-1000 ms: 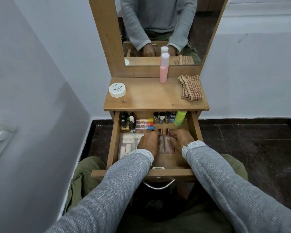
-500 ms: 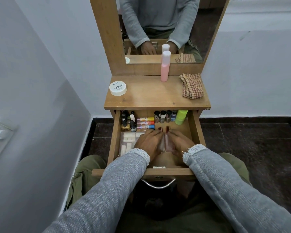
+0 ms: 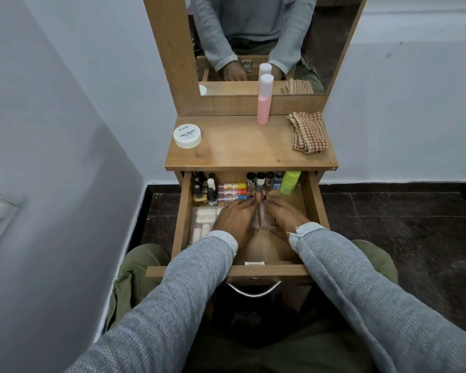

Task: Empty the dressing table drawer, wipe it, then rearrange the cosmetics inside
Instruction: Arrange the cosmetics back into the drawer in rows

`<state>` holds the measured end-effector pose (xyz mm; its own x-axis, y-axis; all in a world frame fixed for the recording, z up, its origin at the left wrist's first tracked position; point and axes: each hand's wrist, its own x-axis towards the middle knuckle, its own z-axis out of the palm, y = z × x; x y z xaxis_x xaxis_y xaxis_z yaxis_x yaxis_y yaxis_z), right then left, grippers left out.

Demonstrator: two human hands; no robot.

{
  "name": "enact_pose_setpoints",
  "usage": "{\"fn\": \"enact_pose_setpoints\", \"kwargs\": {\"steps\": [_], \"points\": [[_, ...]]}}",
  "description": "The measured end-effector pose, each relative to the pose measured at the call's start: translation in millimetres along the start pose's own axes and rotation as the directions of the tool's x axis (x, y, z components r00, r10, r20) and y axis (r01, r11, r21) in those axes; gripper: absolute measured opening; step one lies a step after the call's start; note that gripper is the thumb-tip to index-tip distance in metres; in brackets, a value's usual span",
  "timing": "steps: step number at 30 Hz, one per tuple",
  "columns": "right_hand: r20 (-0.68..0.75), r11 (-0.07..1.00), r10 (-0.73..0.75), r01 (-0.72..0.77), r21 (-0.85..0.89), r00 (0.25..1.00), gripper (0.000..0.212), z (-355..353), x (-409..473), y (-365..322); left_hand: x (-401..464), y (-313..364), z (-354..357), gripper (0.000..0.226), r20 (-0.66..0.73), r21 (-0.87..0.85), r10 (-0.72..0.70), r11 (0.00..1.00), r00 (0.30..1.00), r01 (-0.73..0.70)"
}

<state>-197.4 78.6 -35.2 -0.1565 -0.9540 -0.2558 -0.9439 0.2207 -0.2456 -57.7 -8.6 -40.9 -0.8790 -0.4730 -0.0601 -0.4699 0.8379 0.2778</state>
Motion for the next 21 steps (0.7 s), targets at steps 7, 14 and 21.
{"fn": "enact_pose_setpoints", "kwargs": {"steps": [7, 14, 21], "points": [[-0.1, 0.979, 0.094, -0.073, 0.191, 0.991, 0.065, -3.1, -7.4, -6.5, 3.7, -4.0, -0.2, 0.064, 0.013, 0.01, -0.02, 1.0, 1.0, 0.02], [0.0, 0.991, 0.054, -0.054, 0.121, 0.999, 0.056, -4.5, 1.9, -2.8, 5.7, -5.6, 0.4, 0.064, 0.005, -0.022, -0.036, 0.999, 0.999, 0.036], [-0.111, 0.988, 0.056, -0.039, 0.153, 0.992, 0.073, 0.3, -9.5, -5.1, 8.7, -8.5, 5.2, 0.066, -0.003, -0.035, -0.03, 0.999, 1.0, 0.03]]}}
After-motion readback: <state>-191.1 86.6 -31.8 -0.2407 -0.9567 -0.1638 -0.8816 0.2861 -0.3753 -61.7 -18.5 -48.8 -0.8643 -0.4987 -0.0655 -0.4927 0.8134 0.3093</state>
